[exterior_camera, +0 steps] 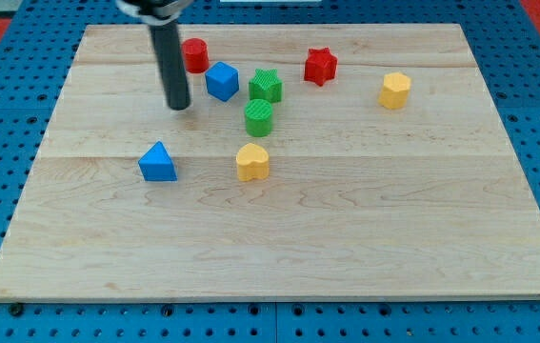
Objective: Push blue triangle below the yellow heart
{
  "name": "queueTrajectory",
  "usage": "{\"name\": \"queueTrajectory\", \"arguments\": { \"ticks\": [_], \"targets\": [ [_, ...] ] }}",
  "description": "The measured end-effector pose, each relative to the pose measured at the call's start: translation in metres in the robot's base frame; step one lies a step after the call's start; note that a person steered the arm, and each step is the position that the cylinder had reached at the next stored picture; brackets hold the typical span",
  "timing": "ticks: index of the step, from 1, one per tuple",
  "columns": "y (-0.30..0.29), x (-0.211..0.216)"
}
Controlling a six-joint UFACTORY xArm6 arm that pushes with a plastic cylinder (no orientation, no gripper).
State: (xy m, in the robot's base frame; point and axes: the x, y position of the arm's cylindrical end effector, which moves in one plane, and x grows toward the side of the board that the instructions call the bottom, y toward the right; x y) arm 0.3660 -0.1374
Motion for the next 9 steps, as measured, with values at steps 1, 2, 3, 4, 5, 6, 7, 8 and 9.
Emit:
{"name": "queueTrajectory", "arguments": {
  "ticks": [1,2,3,4,5,6,7,8,9],
  "targets": [
    [-0.024,0.031],
    [0.034,0.052],
    [0.001,0.085],
    [-0.007,0.085],
    [-0.031,0.081],
    [-0.051,0.115],
    [0.018,0.137],
    [0.059,0.139],
    [0.083,0.121]
  ]
}}
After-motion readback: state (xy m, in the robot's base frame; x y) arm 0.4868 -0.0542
